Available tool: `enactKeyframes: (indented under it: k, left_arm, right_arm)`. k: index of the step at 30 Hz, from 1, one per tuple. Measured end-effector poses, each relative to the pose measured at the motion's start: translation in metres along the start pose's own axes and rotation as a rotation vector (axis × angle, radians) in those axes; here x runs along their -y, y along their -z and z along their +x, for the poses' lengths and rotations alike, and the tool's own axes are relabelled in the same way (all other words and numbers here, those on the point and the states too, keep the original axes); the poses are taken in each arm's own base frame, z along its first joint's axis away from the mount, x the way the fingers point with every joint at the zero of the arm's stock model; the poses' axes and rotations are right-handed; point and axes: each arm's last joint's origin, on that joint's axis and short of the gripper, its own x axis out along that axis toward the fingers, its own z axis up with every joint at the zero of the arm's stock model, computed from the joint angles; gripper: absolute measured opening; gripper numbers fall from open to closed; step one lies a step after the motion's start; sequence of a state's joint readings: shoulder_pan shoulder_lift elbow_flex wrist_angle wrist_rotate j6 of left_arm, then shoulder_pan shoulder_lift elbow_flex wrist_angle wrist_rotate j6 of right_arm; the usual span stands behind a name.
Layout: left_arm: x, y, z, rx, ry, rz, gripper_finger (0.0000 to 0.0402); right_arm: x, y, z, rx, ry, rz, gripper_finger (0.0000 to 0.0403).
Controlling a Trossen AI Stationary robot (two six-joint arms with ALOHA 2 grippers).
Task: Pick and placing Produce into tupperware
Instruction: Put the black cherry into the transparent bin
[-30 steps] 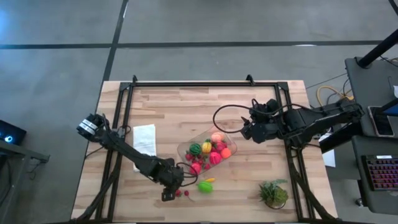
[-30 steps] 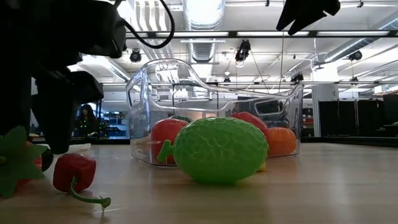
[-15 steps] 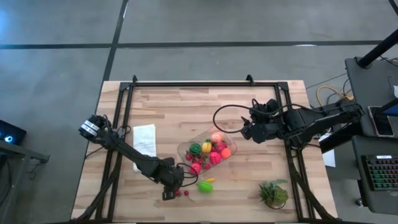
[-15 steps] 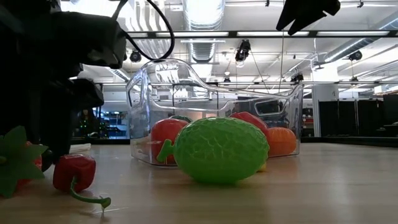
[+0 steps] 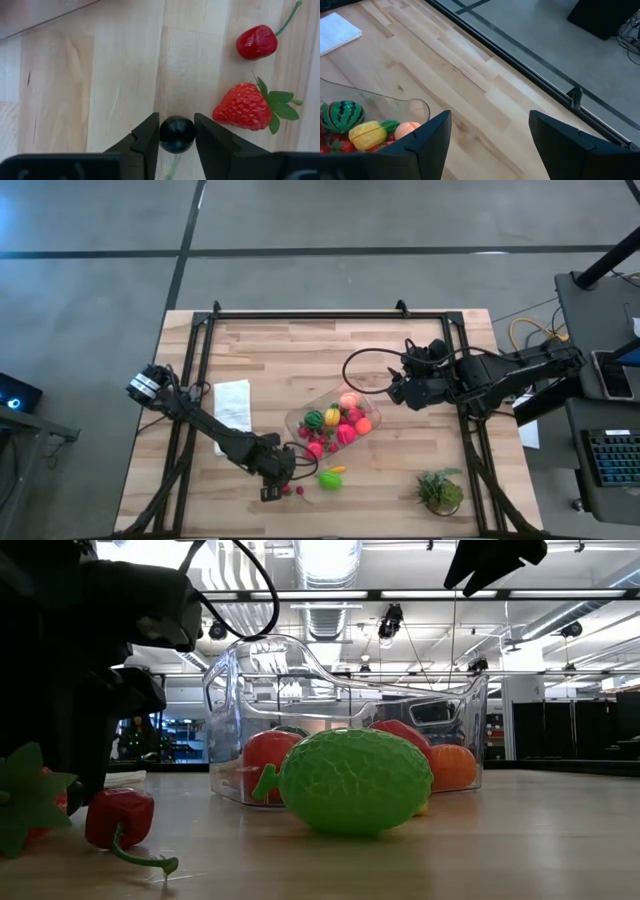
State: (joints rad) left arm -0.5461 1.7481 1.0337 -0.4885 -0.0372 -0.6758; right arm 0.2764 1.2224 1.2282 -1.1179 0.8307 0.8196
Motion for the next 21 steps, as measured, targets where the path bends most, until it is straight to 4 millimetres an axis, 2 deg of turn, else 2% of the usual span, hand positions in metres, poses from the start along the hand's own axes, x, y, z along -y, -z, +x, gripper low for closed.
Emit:
enactKeyframes:
  k: [5, 9, 14, 16, 21]
  left_arm:
    - [0.000, 0.000, -0.001, -0.007, -0.001, -0.001, 0.0088]
    - [0.001, -0.001, -0.013, -0.025, 0.026, -0.001, 0.0087]
    - [0.003, -0.006, -0.054, -0.032, 0.017, -0.001, 0.0087]
    - [0.003, -0.010, -0.077, 0.002, 0.014, -0.002, 0.0086]
    - [-0.003, -0.022, -0.128, 0.244, -0.048, -0.001, 0.0086]
  right_arm:
    - [0.000, 0.000, 0.000, 0.000, 0.000, 0.000, 0.0258]
    - [0.000, 0.000, 0.000, 0.000, 0.000, 0.000, 0.0258]
    - [0.000, 0.000, 0.000, 0.000, 0.000, 0.001, 0.0258]
    - [0.000, 0.000, 0.000, 0.001, -0.001, 0.001, 0.0258]
    - [0.000, 0.000, 0.000, 0.001, -0.001, 0.000, 0.0258]
